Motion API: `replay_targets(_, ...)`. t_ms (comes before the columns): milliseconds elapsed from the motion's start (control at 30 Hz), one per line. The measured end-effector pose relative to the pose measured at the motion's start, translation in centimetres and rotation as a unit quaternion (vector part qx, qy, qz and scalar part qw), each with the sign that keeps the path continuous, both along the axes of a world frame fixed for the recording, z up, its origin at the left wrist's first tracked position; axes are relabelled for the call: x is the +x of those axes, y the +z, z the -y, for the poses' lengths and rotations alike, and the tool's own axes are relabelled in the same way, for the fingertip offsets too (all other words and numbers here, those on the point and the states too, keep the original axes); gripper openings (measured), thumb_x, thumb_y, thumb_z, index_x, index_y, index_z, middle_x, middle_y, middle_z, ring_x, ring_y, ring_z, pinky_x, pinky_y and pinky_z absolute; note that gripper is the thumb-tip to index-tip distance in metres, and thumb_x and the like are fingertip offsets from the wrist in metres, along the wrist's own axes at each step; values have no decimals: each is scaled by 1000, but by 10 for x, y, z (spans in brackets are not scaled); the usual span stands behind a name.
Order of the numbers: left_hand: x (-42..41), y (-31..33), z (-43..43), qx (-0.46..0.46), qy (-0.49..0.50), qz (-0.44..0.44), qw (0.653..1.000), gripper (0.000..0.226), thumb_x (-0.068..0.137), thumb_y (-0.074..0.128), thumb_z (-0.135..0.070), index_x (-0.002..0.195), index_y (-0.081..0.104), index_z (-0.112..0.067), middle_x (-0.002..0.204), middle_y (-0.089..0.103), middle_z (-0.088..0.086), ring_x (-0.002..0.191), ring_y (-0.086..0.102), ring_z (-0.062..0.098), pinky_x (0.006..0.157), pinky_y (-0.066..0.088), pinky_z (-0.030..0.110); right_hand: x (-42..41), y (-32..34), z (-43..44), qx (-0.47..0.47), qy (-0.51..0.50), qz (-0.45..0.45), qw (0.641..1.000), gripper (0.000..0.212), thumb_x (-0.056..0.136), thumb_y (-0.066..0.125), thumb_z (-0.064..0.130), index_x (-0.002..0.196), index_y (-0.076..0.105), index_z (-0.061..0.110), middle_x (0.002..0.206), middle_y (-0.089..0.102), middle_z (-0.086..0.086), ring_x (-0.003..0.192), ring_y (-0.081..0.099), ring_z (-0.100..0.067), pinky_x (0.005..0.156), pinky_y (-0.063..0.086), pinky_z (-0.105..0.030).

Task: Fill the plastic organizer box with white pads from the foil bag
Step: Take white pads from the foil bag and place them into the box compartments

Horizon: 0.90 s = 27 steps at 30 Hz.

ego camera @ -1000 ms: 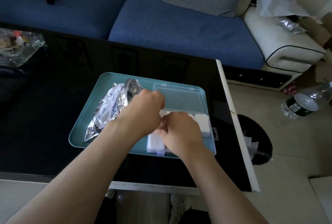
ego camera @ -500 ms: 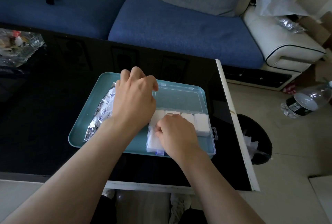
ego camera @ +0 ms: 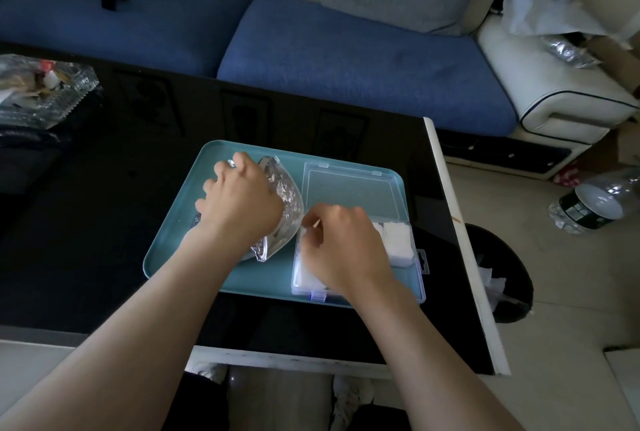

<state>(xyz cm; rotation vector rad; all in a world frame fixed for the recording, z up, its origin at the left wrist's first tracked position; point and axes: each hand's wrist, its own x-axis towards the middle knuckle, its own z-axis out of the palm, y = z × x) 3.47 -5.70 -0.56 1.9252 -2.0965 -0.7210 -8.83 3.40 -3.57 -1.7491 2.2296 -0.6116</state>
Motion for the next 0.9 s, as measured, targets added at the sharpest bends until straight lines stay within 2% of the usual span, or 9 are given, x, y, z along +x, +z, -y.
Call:
replay_targets(100,3,-2,-1,-3,-29,0,1000,31,97,54,-14,123,41,-1,133,46,27,125,46,50,102,40,56,5,0,9,-77,6,86,993,29,97,59,5,116,79,16,105,78,2,90,71,-13,83,59,-28)
replay_targets(167,5,-3,-1,-24,-57,19,998,24,98,54,-12,115,43,0,127,48,27,121,47,48,102,39,53,9,0,14,-76,7,145,986,28,96,61,2,113,80,14,102,80,2,89,72,-12,82,58,-25)
replay_targets(233,7,-3,1,-45,-78,58,994,21,97,53,-8,114,47,3,121,51,24,117,50,45,102,38,49,13,0,21,-60,13,176,982,22,94,63,2,102,80,14,93,79,2,87,72,-14,78,58,-30)
replay_targets(300,9,-6,5,-43,-71,85,993,34,93,55,-7,123,49,7,117,58,22,113,55,43,101,35,44,16,0,26,-21,28,199,979,15,95,64,5,99,77,12,95,78,-1,91,73,-16,80,58,-33)
replay_targets(400,17,-12,12,-11,-14,65,998,38,88,56,-8,125,48,0,111,61,18,115,52,44,90,32,41,20,-3,32,37,35,232,971,20,96,69,12,115,74,12,106,78,-4,101,73,-22,93,60,-41)
replay_targets(533,31,-13,20,-15,-10,-3,1000,12,94,51,-7,105,47,-5,103,57,18,91,52,37,76,37,40,28,-2,41,69,50,230,970,21,93,74,22,113,70,20,94,74,5,84,70,-14,75,60,-36)
replay_targets(667,40,-16,27,-42,1,-27,999,10,95,60,-11,99,54,-3,96,57,14,82,53,33,72,41,40,31,-3,47,77,21,266,961,21,89,81,33,104,69,23,81,66,17,73,65,-2,70,56,-28)
replay_targets(767,44,-13,30,-26,28,-52,998,13,90,65,-10,102,63,-4,99,60,14,84,61,36,70,51,41,36,-8,52,53,-15,274,960,31,84,85,44,97,75,17,76,72,5,68,67,-9,72,58,-33)
replay_targets(900,46,-14,32,-6,36,-97,995,17,89,57,-6,102,66,1,98,63,18,84,66,40,71,58,46,37,-14,56,-11,-56,227,972,32,81,87,27,78,72,-1,70,71,-16,70,69,-31,69,59,-49)
